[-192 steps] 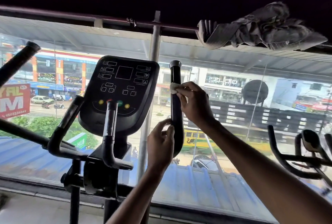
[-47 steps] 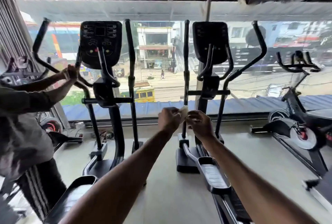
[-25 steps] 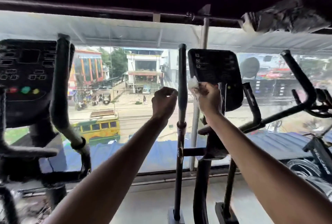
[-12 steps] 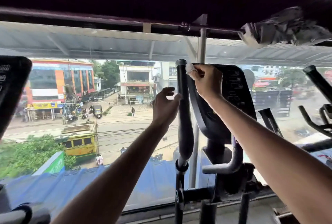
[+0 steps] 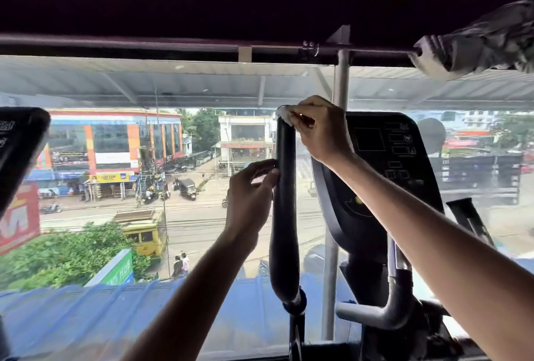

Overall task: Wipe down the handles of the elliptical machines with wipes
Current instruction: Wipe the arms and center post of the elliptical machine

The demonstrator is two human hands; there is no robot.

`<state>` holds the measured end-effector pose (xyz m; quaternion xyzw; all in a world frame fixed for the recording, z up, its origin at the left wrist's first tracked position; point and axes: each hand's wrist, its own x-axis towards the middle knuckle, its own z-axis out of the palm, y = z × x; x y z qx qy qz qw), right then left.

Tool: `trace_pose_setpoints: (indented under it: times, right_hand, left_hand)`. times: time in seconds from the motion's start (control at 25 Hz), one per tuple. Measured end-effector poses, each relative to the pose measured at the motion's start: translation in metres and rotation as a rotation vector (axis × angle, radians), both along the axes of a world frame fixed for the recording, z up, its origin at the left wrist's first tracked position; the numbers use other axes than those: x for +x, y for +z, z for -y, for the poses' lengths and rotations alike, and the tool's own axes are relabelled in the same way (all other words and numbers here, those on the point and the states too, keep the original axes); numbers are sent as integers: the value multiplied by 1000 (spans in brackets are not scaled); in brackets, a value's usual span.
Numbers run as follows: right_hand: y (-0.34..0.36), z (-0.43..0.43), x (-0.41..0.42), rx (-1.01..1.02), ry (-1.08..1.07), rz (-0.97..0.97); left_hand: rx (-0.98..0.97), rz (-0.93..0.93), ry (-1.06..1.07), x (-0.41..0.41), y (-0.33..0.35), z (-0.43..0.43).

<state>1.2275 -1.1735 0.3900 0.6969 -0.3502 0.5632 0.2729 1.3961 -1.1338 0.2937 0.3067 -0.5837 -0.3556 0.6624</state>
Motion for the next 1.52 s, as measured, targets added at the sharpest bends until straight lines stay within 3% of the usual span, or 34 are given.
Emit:
trace_pose_setpoints:
  times: [0.08,0.24,0.36,0.52,0.68,0.8,0.96,1.16,1.32,1.52]
  right_hand:
    - [2,0,-4,26,22,-102]
    - [16,4,8,-35,-18,-67]
    - [22,9,14,16,-32,-262]
    - [41,8,3,42,-75,-328]
    - [44,-5,2,186,-9,-531]
    - [32,-11,3,126,-27,-467]
    - [24,-27,-5,301,77,-609]
    - [19,-14,-1,63,-46,-361]
    - [28,-12,-4,159,24,-393]
    - [49,0,13,57,-110,-426]
  left_hand:
    - [-5,-9,10,-1,-1,-1]
    - [0,-23,64,-2,-1,-8]
    - [15,-33,41,2,-1,-7]
    - [38,-28,-13,3,-1,-7]
    - [69,-86,-56,3,-4,-11]
    - [81,-109,-86,3,-6,-14]
    - [74,-132,-125,3,-9,-16]
    - [73,-152,-142,2,-12,-15]
    - [77,-170,-162,1,-13,-17]
    - [81,-157,-148,0,-15,-18]
